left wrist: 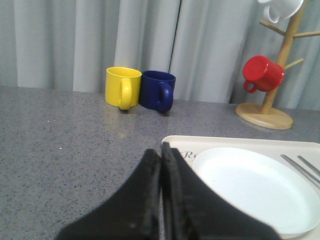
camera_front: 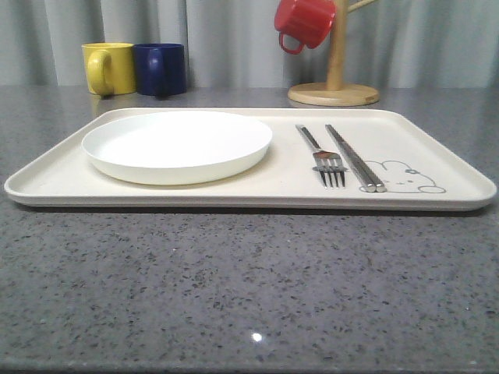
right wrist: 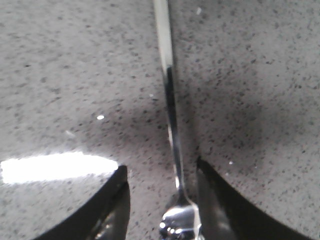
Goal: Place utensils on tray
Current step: 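Grasp the silver spoon with the right gripper and lift it, then lower the spoon onto the tray beside the chopsticks and release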
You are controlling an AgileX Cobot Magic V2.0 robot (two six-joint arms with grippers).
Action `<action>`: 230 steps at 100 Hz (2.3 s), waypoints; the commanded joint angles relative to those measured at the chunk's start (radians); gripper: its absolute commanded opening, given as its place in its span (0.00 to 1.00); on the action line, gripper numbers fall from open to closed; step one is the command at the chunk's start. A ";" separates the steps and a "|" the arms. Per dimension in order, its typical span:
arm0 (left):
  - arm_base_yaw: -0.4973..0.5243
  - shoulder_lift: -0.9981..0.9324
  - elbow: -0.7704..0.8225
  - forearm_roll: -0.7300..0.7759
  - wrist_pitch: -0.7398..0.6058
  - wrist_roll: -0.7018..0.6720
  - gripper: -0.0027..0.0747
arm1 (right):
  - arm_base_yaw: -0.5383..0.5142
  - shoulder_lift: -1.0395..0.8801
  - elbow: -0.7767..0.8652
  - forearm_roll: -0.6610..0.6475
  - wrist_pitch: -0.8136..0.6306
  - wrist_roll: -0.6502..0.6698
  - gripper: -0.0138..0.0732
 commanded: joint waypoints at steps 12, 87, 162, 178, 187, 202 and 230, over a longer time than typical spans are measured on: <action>-0.006 0.006 -0.025 -0.003 -0.078 -0.005 0.01 | -0.029 0.010 -0.031 0.003 -0.065 -0.017 0.54; -0.006 0.006 -0.025 -0.003 -0.078 -0.005 0.01 | -0.029 0.066 -0.031 0.018 -0.070 -0.016 0.12; -0.006 0.006 -0.025 -0.003 -0.078 -0.005 0.01 | 0.383 -0.161 -0.036 0.033 -0.032 0.301 0.10; -0.006 0.006 -0.025 -0.003 -0.078 -0.005 0.01 | 0.496 -0.127 -0.036 -0.031 -0.078 0.420 0.10; -0.006 0.006 -0.025 -0.003 -0.078 -0.005 0.01 | 0.532 -0.095 -0.036 -0.031 -0.105 0.450 0.10; -0.006 0.006 -0.025 -0.003 -0.078 -0.005 0.01 | 0.544 -0.033 -0.036 -0.030 -0.129 0.465 0.10; -0.006 0.006 -0.025 -0.003 -0.078 -0.005 0.01 | 0.544 0.034 -0.036 -0.014 -0.126 0.465 0.11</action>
